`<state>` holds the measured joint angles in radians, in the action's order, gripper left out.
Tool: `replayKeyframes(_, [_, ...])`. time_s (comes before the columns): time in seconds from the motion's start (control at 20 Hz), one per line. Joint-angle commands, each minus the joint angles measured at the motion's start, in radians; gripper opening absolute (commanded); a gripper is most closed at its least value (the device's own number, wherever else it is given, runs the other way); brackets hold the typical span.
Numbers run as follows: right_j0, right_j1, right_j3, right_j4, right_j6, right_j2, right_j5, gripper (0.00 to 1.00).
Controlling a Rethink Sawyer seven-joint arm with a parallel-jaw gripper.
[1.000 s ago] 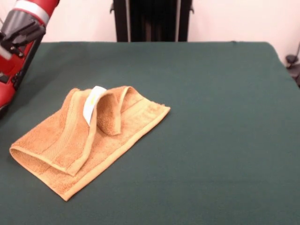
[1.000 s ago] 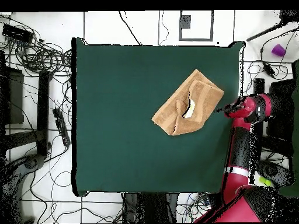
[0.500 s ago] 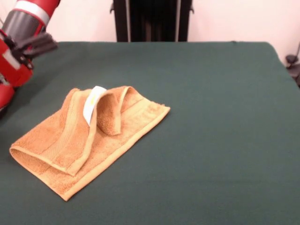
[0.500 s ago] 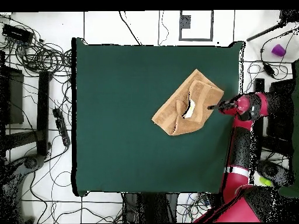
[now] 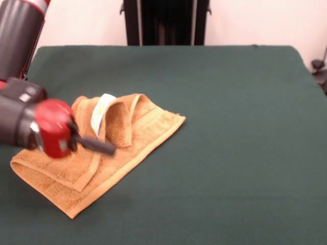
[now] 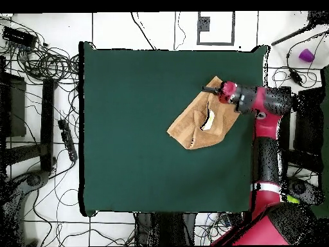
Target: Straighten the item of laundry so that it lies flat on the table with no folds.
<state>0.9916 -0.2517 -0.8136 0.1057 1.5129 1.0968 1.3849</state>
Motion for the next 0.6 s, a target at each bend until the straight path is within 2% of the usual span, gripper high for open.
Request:
replayKeyframes(0.05, [-0.23,0.164,-0.054,0.16,0.361,-0.279,-0.181,0.0])
replayKeyframes(0.15, [-0.297,0.2,-0.005,0.192,0.425,-0.371,-0.125,0.0])
replayKeyframes(0.25, [-0.331,0.226,0.014,0.206,0.42,-0.431,-0.053,0.0])
replayKeyframes(0.45, [-0.305,0.309,-0.106,0.191,0.347,-0.485,-0.052,0.0])
replayKeyframes(0.6, [-0.305,0.375,-0.153,0.192,0.316,-0.511,-0.051,0.0])
